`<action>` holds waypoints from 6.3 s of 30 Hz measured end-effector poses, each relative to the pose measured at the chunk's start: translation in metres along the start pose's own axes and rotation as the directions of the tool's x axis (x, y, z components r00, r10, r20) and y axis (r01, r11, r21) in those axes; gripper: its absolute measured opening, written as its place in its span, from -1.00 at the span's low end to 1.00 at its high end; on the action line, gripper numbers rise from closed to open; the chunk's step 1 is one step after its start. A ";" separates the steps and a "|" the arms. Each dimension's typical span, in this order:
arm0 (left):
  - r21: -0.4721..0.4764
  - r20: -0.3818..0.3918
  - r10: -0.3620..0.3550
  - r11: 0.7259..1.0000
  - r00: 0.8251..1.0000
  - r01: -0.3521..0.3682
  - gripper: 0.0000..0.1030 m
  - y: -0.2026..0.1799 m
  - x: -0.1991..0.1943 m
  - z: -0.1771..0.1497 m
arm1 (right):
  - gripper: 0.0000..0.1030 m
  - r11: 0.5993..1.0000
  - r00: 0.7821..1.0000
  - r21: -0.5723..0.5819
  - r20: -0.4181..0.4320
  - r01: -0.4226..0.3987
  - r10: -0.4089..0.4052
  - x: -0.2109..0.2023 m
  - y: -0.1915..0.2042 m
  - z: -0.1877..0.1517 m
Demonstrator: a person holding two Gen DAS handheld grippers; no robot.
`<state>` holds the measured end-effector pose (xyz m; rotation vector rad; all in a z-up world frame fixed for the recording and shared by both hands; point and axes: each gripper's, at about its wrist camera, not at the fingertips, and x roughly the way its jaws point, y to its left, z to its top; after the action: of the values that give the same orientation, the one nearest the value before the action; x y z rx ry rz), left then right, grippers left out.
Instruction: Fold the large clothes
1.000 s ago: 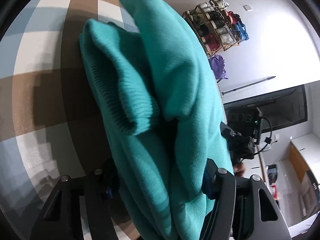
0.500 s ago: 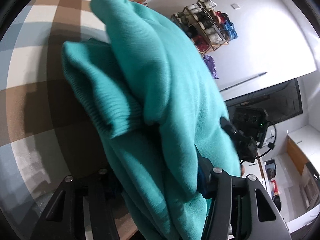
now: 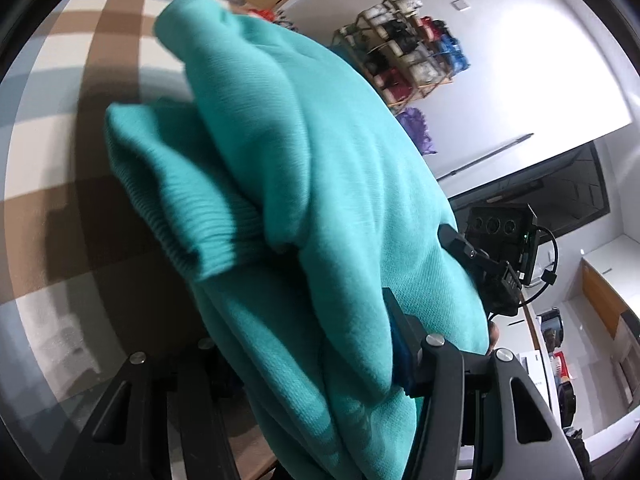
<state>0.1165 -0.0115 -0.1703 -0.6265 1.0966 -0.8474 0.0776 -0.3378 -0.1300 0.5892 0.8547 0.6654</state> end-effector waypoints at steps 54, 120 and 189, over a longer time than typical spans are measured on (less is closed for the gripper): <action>0.511 0.019 0.406 0.782 0.913 -0.358 0.12 -0.195 0.288 0.113 | 0.18 0.884 0.885 -0.042 -0.001 0.465 -0.466 -0.239 -0.129 -0.009; 0.385 0.669 0.254 0.686 0.699 -0.617 0.98 -0.246 0.090 -0.093 | 1.00 0.627 0.343 0.080 0.780 0.775 -0.523 -0.288 0.148 -0.185; 0.440 0.665 0.249 0.631 0.704 -0.638 0.98 -0.274 0.126 -0.111 | 1.00 0.657 0.296 0.163 0.796 0.736 -0.529 -0.313 0.140 -0.213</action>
<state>-0.0363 -0.2693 -0.0549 0.0493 0.3282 -0.4690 -0.2900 -0.4324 0.0068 0.2056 0.0650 -0.3023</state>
